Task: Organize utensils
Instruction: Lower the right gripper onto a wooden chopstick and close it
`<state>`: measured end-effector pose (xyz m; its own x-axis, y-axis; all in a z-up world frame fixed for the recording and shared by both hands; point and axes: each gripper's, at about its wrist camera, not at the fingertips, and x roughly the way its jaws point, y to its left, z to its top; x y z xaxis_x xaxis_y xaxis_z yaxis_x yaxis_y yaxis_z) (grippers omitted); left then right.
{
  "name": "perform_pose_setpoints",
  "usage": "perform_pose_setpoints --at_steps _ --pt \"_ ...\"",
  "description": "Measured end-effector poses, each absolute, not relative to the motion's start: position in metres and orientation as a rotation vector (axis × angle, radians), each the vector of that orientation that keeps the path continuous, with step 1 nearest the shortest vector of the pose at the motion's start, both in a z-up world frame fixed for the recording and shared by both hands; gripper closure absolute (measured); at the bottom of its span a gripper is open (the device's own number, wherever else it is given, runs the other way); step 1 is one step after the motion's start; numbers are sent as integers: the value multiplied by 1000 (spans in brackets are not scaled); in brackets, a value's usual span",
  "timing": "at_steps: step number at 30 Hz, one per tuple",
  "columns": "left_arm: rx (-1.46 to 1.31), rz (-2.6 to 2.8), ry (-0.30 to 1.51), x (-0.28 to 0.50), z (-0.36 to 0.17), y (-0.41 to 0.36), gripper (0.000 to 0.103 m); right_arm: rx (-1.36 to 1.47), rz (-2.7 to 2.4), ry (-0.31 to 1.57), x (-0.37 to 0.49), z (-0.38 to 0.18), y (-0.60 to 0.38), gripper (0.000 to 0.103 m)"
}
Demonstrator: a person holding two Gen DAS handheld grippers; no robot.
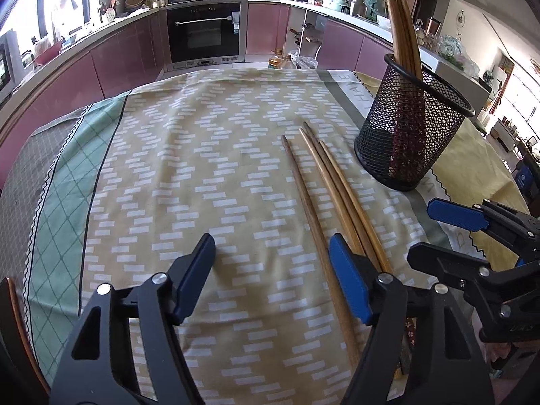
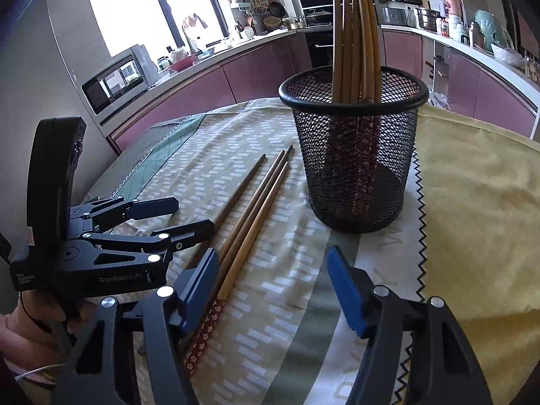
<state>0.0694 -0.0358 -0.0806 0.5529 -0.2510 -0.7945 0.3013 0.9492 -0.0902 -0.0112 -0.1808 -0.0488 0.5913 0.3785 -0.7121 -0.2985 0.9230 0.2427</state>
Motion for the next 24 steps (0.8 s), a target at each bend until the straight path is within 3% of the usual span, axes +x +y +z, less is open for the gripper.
perform_pose_setpoints --at_steps 4,11,24 --pt "45 -329 927 67 -81 -31 41 85 405 869 -8 -53 -170 56" --pt "34 -342 923 66 -81 -28 45 34 401 889 -5 -57 -157 69" --pt "33 -350 922 64 -79 -30 51 15 366 907 -5 -56 -162 78"
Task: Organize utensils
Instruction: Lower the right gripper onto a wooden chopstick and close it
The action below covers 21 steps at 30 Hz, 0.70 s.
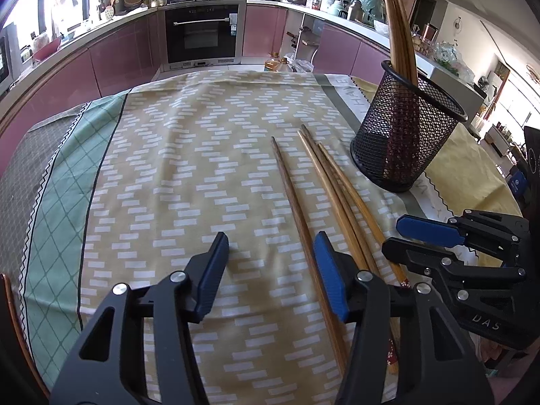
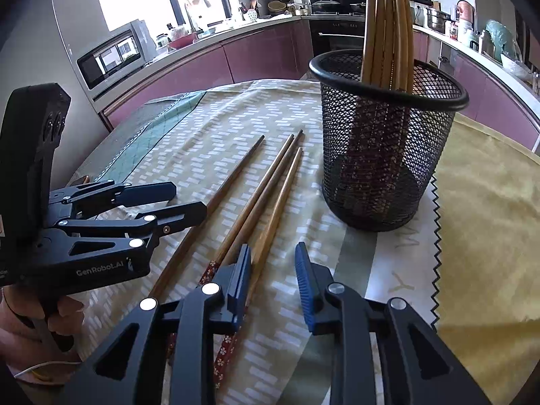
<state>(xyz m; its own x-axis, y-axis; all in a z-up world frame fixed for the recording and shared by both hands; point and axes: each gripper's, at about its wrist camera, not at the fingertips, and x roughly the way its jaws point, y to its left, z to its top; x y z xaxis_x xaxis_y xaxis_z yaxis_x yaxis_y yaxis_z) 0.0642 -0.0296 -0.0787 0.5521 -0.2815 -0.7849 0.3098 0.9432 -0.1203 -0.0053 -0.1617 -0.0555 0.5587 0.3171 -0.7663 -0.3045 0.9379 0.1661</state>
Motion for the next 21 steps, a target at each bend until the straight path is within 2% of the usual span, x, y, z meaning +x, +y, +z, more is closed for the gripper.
perform_pose_setpoints --at_steps 12,17,21 --pt "44 -380 932 76 -78 -41 59 8 356 918 13 -58 -151 88" --pt "36 -389 948 89 -80 -43 66 23 361 919 18 -58 -150 93" --pt "27 -392 956 97 -81 -47 76 58 369 922 19 -59 -154 95"
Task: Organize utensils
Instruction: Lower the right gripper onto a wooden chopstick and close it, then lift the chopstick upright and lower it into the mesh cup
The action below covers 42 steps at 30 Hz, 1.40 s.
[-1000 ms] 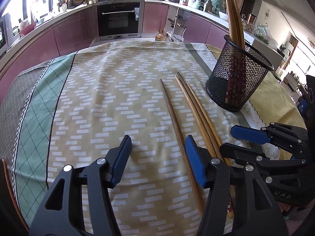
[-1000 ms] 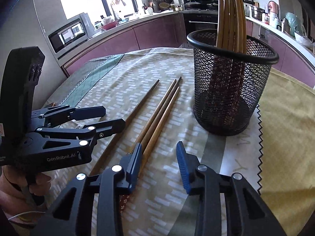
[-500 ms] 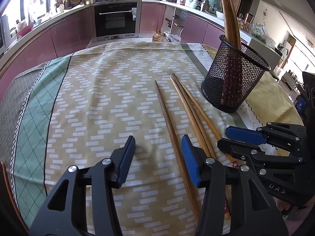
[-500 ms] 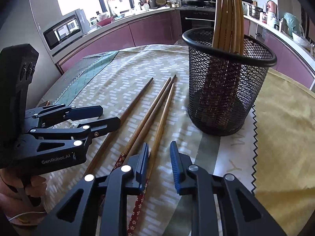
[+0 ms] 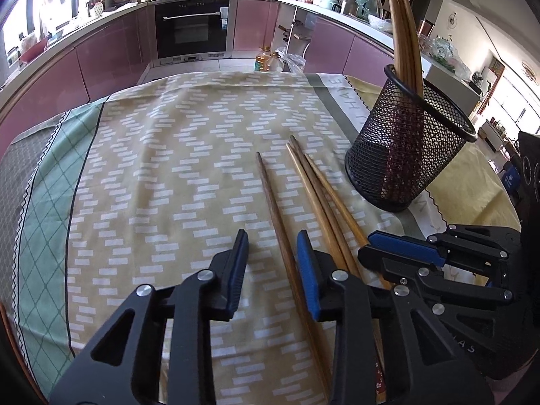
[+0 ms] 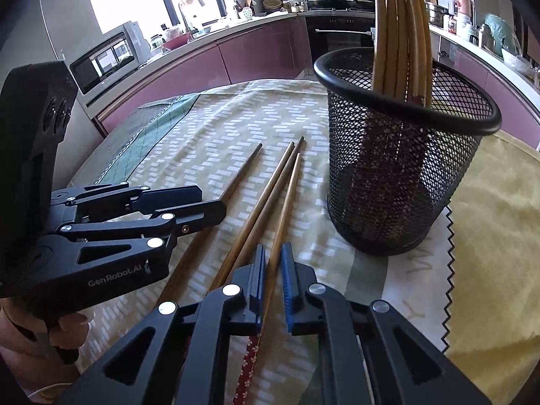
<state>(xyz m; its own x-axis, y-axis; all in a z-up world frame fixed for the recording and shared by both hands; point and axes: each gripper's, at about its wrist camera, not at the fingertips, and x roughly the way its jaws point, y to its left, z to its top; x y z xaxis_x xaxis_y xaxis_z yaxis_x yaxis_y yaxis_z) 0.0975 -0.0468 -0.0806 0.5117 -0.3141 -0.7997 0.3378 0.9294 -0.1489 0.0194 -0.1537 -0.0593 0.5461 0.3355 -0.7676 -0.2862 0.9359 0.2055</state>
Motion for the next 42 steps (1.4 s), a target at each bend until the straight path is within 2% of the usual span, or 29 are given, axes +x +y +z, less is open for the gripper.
perform_pose_setpoints --at_steps 8,26,42 --pt "-16 -387 964 100 -84 -52 93 159 390 926 17 -61 -166 97" --pt "-19 -478 951 67 -82 -54 95 147 450 917 0 -53 -174 98" --pt "26 -497 977 72 -87 -61 94 95 438 943 10 -58 -165 96"
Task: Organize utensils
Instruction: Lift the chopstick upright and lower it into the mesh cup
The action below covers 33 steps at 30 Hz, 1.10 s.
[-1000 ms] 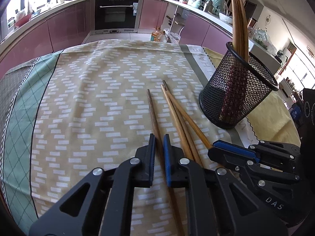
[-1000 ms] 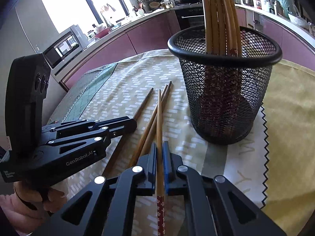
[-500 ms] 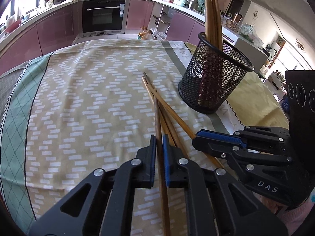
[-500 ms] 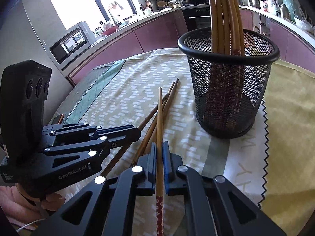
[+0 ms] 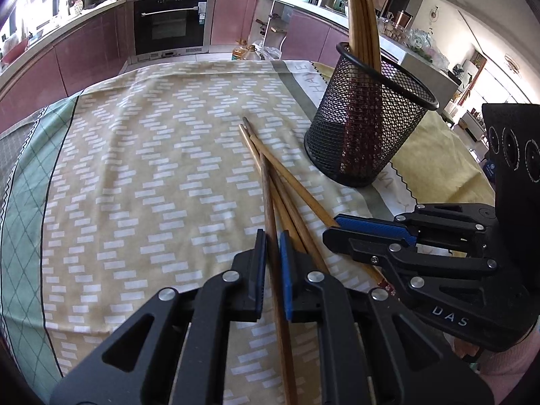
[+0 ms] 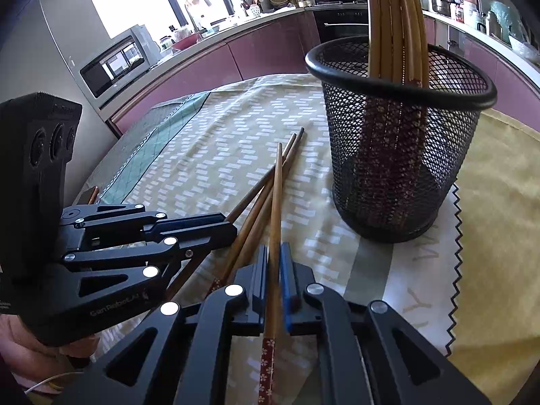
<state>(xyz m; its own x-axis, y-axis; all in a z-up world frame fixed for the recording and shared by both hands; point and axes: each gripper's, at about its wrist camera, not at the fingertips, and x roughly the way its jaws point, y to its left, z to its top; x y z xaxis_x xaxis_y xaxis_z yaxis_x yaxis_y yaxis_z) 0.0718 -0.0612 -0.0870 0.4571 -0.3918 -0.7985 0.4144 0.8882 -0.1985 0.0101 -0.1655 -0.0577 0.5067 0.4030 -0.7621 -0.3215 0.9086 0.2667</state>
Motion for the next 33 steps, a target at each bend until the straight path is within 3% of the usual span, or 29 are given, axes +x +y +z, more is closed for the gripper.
perform_pose_setpoints --at_steps 21,33 --pt "-20 -514 907 56 -59 -49 96 94 477 822 -16 -25 -172 97" --pt "-75 -604 836 42 -18 -36 96 106 480 672 -36 21 -192 97"
